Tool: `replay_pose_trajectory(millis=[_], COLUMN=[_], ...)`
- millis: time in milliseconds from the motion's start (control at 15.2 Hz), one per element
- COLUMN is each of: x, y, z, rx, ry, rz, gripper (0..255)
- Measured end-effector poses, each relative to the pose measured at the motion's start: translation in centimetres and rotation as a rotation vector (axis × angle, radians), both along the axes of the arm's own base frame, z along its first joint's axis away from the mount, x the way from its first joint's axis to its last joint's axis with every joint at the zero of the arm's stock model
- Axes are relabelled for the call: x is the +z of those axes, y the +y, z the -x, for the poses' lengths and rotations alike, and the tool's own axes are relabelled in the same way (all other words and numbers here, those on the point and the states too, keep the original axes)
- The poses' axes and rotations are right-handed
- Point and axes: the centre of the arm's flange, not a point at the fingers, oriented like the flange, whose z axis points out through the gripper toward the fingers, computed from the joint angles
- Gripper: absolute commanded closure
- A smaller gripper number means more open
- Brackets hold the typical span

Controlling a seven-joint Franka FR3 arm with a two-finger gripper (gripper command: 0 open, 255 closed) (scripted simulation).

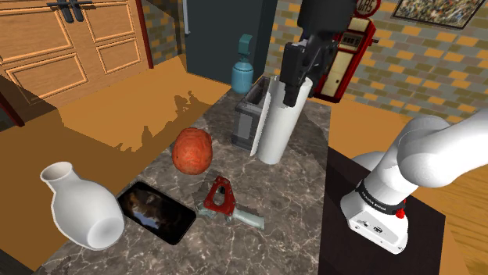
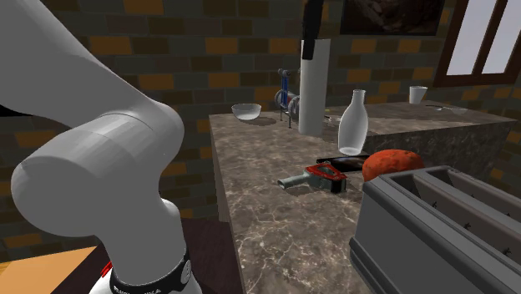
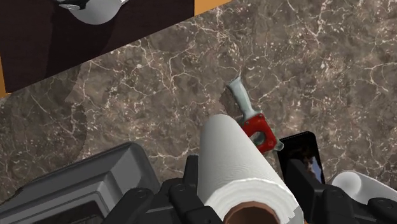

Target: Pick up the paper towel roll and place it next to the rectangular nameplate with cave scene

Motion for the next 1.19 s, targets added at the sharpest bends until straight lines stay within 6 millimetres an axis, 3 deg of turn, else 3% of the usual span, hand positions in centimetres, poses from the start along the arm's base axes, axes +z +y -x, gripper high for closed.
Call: replay_pose_trajectory(millis=[1188], x=[-7.5], y=[22.4], z=[-2.8], rx=[0.004], ry=[0.002], rz=[-0.001], gripper=[255])
